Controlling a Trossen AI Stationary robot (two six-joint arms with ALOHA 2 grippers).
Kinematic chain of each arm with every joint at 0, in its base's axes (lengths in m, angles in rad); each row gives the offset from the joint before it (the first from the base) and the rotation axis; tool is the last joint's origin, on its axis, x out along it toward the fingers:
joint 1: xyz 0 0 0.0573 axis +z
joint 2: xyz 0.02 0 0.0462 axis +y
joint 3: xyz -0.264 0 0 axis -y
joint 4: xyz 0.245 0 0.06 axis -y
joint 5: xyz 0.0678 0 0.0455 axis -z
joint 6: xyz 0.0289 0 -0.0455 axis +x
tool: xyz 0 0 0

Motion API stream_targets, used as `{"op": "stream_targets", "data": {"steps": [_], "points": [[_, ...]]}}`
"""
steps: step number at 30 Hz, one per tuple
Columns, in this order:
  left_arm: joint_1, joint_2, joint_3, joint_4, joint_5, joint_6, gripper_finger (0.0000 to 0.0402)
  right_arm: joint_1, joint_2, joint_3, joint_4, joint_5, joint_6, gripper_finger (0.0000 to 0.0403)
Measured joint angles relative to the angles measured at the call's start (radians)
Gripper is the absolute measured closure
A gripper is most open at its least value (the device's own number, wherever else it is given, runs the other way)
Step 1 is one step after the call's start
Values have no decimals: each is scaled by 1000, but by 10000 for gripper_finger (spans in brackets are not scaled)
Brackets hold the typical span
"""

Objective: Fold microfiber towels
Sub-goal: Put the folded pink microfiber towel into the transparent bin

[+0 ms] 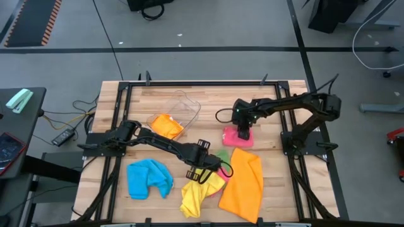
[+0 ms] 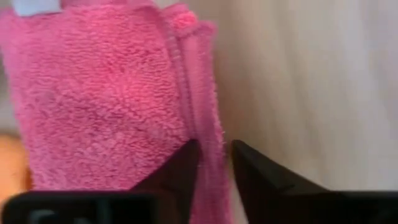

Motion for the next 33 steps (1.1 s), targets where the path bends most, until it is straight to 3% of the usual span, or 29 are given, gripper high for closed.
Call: {"op": "stream_targets", "data": {"steps": [3,7,13,19,28,33], "points": [[0,0,0,-13,0,-12,380,55,0,-1,-6,-27,12,357],[0,0,0,-15,0,-14,375,115,-26,-3,-26,-22,24,394],[0,0,0,-13,0,10,384,179,-145,24,-96,74,24,399],[0,0,0,-12,0,12,387,180,-245,33,-129,92,32,400],[2,0,0,-7,0,14,374,207,-239,32,-133,87,32,401],[28,0,0,52,0,140,382,232,-202,32,-128,87,30,402]]}}
